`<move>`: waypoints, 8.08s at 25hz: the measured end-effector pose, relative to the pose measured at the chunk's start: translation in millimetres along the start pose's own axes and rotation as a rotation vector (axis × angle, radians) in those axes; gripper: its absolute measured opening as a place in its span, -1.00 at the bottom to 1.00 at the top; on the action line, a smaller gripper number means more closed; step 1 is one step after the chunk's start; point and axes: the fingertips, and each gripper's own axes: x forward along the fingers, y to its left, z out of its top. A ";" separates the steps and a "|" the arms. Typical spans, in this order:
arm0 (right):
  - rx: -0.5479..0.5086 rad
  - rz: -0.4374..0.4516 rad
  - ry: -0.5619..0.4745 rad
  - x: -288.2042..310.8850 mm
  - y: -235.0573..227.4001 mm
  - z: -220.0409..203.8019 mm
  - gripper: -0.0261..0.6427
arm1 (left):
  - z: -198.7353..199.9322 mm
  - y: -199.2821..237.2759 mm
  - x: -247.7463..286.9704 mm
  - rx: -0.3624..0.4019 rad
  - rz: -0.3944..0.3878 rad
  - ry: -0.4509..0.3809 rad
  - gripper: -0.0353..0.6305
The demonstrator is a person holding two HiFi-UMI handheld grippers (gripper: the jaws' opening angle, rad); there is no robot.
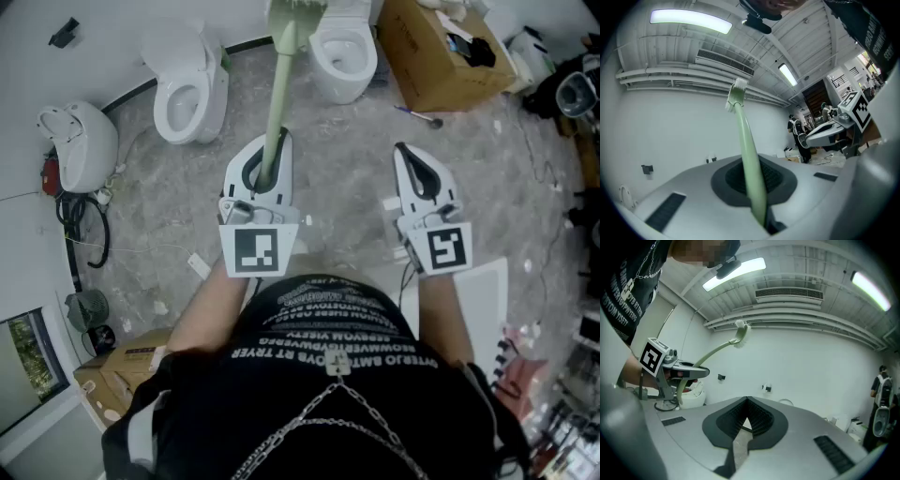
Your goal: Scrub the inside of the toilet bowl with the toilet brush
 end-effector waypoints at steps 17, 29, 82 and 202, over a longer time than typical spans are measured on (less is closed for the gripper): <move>0.022 -0.075 0.014 27.5 22.5 5.3 -0.95 | -36.8 43.2 -6.2 -0.069 -0.018 0.007 -0.89; 0.018 -0.071 0.020 26.5 12.9 3.5 -0.95 | -47.8 37.2 1.6 -0.176 -0.022 0.049 -0.89; 0.072 0.004 0.047 164.3 -218.7 -57.7 -0.95 | -69.2 -0.8 265.6 -0.204 0.002 0.145 -0.89; 0.085 0.081 0.102 512.2 -478.3 -115.9 -0.95 | -189.0 84.8 663.3 -0.266 -0.053 0.330 -0.89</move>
